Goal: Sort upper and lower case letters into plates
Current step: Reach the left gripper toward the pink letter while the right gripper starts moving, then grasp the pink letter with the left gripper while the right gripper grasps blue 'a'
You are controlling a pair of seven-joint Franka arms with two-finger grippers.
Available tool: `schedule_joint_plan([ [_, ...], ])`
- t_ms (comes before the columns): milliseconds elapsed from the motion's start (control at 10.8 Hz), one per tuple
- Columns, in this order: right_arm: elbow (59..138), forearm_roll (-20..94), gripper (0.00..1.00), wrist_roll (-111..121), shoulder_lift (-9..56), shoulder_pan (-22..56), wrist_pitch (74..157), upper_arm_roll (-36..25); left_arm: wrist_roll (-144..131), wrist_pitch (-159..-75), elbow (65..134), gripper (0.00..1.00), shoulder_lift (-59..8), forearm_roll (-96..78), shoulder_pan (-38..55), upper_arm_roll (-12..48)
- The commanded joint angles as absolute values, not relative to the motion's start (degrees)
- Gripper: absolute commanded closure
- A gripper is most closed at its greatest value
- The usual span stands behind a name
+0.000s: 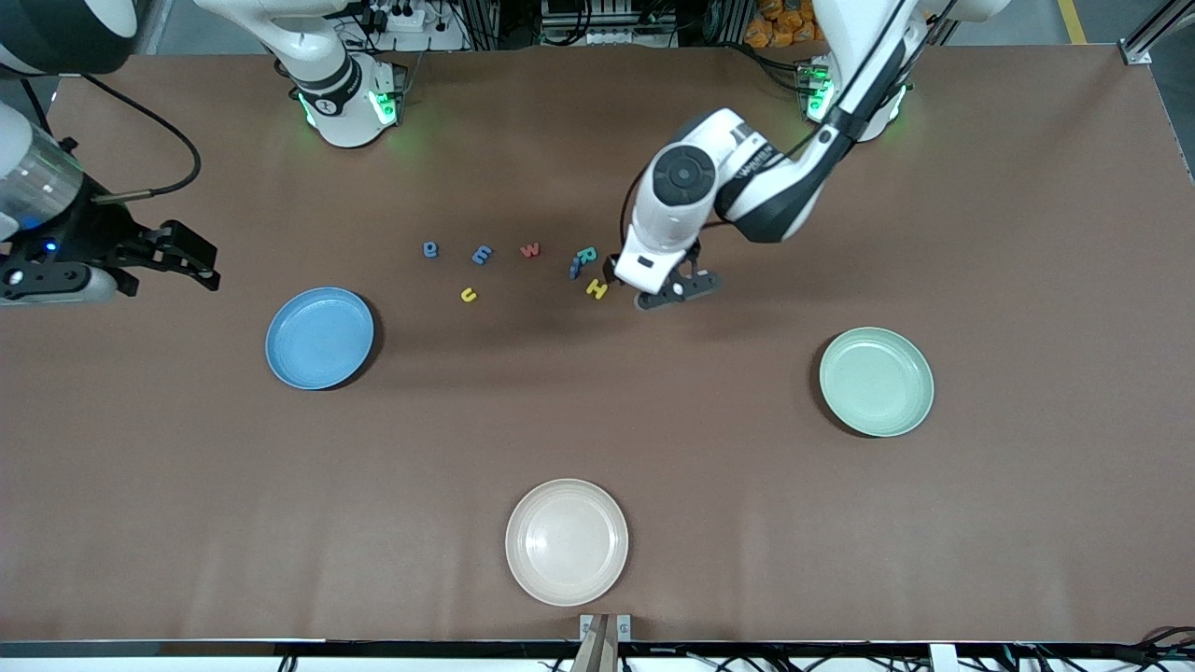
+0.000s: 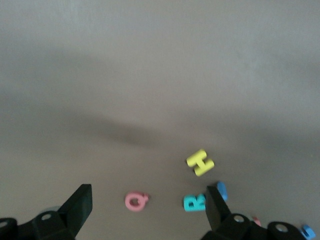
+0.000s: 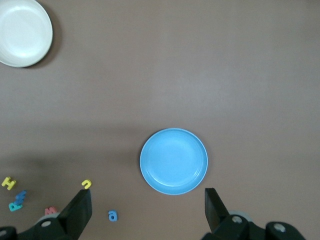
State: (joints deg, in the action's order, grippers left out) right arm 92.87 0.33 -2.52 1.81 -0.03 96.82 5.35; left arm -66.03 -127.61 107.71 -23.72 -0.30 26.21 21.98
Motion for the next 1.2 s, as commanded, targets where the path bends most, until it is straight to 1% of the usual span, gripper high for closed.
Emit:
schedule_joint_plan([
  [0,95.45,1.06,0.0,-2.81,0.7,0.69,97.56,5.45,-73.17,-135.48,114.06,0.0,-21.71,-0.79,26.71,23.11],
  [92,95.71,1.05,0.0,-2.81,0.79,1.31,97.91,5.45,-74.6,-138.92,116.52,0.0,-21.71,-0.53,27.68,23.2],
  [277,98.08,1.05,0.0,-2.81,0.44,1.58,99.48,5.45,-74.53,-140.44,119.16,0.0,-22.06,1.04,27.78,23.12],
  [370,99.22,1.05,0.0,-2.9,0.35,2.54,100.62,5.54,-74.79,-142.54,120.57,0.0,-22.67,2.97,28.03,23.12],
  [555,105.69,1.05,0.0,-3.6,-0.7,2.99,106.05,6.76,-77.67,-143.26,122.6,0.0,-22.85,4.82,29.79,23.12],
  [739,112.73,1.14,0.0,-3.87,-2.45,2.99,112.04,8.42,-85.49,-145.45,122.69,0.0,-24.77,11.65,30.76,23.11],
  [1017,118.02,1.05,0.0,-7.82,-2.02,3.25,113.55,12.03,-88.24,-149.83,123.48,0.0,-27.85,14.49,31.64,23.03],
  [1109,120.65,1.14,0.0,-7.74,-2.2,4.38,115.21,12.56,-89.55,-150.98,123.49,0.0,-28.91,15.28,31.81,22.94],
])
